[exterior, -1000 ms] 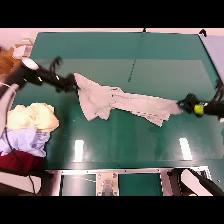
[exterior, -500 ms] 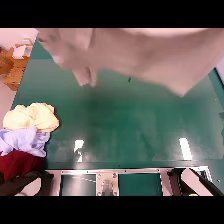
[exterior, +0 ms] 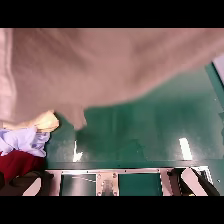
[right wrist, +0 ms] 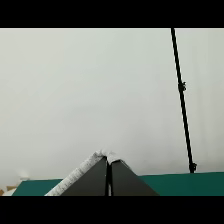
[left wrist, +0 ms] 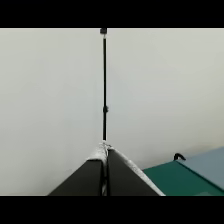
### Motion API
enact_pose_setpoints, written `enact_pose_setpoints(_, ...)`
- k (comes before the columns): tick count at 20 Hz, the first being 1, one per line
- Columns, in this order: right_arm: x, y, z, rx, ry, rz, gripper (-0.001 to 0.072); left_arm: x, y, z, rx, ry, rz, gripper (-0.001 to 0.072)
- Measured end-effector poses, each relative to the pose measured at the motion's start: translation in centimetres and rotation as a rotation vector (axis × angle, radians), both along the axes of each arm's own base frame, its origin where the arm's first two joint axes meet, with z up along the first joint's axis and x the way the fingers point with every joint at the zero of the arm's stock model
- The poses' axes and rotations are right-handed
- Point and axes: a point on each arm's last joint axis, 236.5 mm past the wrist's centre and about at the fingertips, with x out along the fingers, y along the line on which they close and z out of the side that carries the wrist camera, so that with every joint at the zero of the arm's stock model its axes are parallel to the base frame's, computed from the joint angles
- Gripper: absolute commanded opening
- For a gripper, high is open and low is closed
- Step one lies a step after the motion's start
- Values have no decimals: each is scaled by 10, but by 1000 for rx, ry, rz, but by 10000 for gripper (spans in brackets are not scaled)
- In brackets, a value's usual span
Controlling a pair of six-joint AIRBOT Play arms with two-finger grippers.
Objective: Fold the shirts.
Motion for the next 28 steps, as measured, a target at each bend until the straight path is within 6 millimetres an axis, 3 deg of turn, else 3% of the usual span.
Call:
enact_pose_setpoints(3,18,-13,-31,61,84,14,11,60,3,-57,2,178,11,22)
enact_pose_setpoints(6,62,-30,-105,183,250,70,11,141,6,-140,8,403,19,22)
enact_pose_setpoints(8,102,-45,-181,292,390,86,12,196,6,-205,6,558,13,22)
enact_pose_setpoints(11,158,-64,-310,450,590,59,11,270,-2,-311,-12,773,-33,22)
enact_pose_setpoints(13,186,-77,-393,531,719,20,12,312,-12,-382,-64,887,-75,22)
enact_pose_setpoints(15,206,-83,-464,602,833,-4,12,346,-21,-441,-154,962,-111,23)
enact_pose_setpoints(16,212,-86,-492,630,876,-15,14,356,-25,-466,-194,994,-124,80)
enact_pose_setpoints(17,218,-89,-514,656,907,-22,78,364,-28,-484,-228,1014,-134,443)
enact_pose_setpoints(18,222,-91,-531,670,933,-28,203,371,-29,-495,-264,1020,-143,720)
enact_pose_setpoints(19,226,-93,-543,672,949,-31,277,376,-28,-503,-288,1027,-152,713)
enact_pose_setpoints(23,227,-117,-542,632,968,-6,287,376,3,-501,-343,1062,-204,712)
enact_pose_setpoints(26,198,-136,-535,600,1024,18,256,349,42,-506,-358,1183,-253,712)
enact_pose_setpoints(28,167,-137,-534,603,1077,31,258,317,60,-533,-292,1334,-258,712)
